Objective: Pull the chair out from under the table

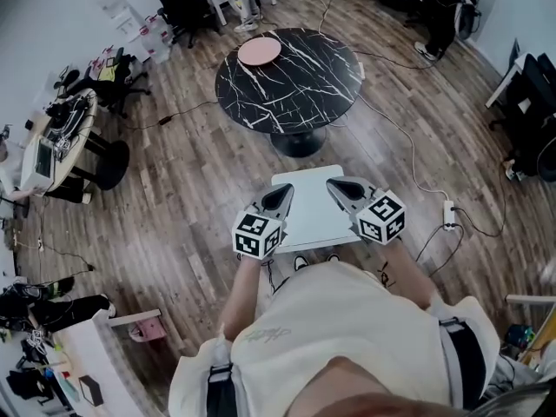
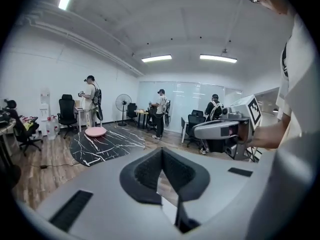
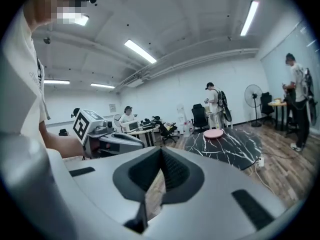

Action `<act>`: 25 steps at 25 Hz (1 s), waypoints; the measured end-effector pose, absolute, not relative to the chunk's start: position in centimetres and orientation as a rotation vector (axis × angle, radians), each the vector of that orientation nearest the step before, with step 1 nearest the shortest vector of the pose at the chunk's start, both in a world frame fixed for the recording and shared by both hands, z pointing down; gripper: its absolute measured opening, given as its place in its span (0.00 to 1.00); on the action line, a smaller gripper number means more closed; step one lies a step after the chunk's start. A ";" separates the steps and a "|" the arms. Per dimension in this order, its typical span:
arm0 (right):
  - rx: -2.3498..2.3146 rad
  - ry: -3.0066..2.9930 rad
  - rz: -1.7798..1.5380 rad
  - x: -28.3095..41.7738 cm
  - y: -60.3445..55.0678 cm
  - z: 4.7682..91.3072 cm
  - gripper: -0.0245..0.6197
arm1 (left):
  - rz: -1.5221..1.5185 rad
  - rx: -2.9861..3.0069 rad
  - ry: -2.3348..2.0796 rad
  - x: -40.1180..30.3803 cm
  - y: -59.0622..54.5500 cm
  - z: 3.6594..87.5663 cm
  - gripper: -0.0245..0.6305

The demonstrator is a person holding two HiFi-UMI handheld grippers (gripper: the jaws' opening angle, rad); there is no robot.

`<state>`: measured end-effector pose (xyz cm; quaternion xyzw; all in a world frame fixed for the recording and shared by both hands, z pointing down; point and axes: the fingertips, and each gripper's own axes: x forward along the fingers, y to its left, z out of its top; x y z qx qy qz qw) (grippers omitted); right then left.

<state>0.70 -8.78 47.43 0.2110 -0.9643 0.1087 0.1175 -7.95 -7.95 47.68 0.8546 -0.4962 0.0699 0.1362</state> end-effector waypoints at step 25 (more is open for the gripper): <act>0.849 -2.880 -0.053 2.2 -12.2 38.7 0.05 | 0.030 2.561 -1.781 -10.8 -10.1 37.2 0.06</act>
